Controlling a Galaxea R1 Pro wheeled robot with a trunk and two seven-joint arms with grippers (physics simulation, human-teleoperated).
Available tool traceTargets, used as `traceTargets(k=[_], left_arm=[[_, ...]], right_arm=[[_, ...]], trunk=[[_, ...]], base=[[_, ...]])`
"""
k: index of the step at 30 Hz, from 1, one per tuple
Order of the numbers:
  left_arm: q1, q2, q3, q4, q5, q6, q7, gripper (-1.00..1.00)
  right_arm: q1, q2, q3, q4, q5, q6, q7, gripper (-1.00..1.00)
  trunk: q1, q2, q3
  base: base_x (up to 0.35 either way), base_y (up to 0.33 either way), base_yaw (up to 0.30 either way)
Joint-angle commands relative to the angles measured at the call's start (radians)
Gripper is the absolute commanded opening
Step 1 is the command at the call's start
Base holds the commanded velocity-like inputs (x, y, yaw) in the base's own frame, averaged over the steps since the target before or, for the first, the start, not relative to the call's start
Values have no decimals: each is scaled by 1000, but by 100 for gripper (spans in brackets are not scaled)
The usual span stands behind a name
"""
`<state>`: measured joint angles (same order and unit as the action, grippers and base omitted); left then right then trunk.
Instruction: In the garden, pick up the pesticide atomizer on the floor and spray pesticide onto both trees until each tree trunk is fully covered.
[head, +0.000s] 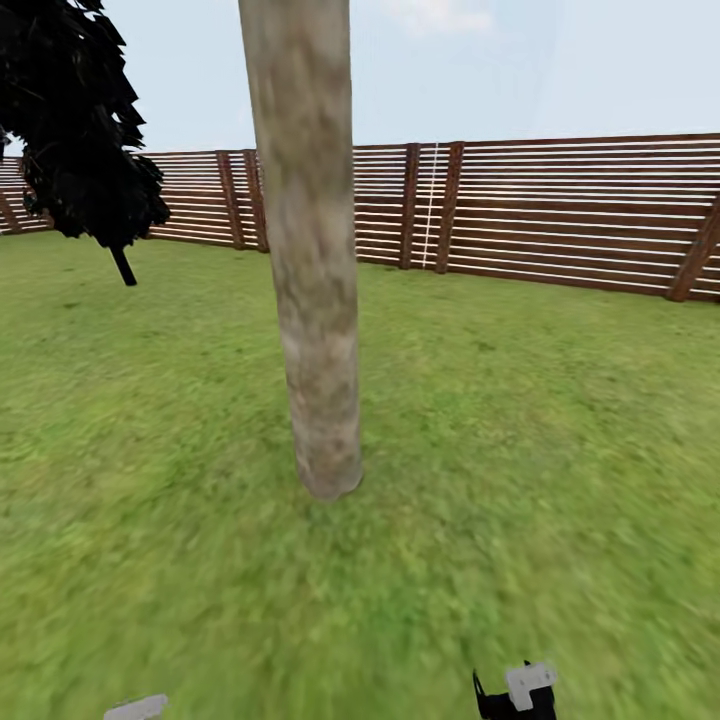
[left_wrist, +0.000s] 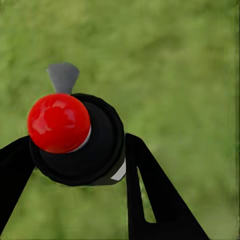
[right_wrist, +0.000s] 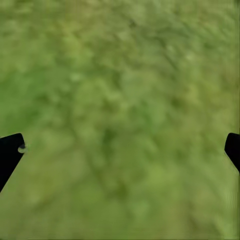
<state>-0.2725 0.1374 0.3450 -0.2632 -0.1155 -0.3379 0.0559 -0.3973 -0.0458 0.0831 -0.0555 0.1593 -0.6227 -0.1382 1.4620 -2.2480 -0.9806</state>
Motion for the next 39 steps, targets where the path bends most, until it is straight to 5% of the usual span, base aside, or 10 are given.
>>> traceTargets(k=[1,5,9,10,11,17,20,29,30,39], left_arm=[[-5,4,-32,-3,-18,0,-10,-100],[-5,8,-116,-4,-81,0,-33,-100],[-13,17,-162,-48,-192,5,-201,-100],[-14,27,-166,-83,-241,10,-307,-100],[-21,58,-169,-199,-329,28,-628,-100],[-84,88,-171,-325,-392,140,-1022,-100],[-136,76,-165,-331,-526,161,-1083,-100],[-154,62,-190,-362,-558,163,-1098,-100],[-155,61,-204,-362,-560,163,-1098,-100],[-155,25,-355,-363,-562,179,-1099,-100]], right_arm=[[0,0,2,-2,0,0,1,100],[-1,-5,3,-52,7,1,9,100],[-2,-14,17,-189,154,20,161,100],[-2,-15,18,-219,233,53,241,100],[-15,-14,18,-294,359,147,428,100],[-27,-8,18,-449,379,172,717,100],[-38,-3,19,-468,378,203,751,100],[-51,25,22,-508,382,225,903,100],[-55,26,22,-509,382,225,910,-100],[-67,99,45,-510,473,225,988,-100]], trunk=[[0,0,0],[0,0,0],[0,0,0],[0,0,0],[0,0,0],[0,0,0],[0,0,0],[0,0,0],[0,0,0],[0,0,0]], base=[[311,-135,0],[305,-136,0],[303,-137,0],[303,-137,0],[120,-35,0],[27,-8,0],[1,0,0],[0,0,0],[0,0,0],[0,0,0]])
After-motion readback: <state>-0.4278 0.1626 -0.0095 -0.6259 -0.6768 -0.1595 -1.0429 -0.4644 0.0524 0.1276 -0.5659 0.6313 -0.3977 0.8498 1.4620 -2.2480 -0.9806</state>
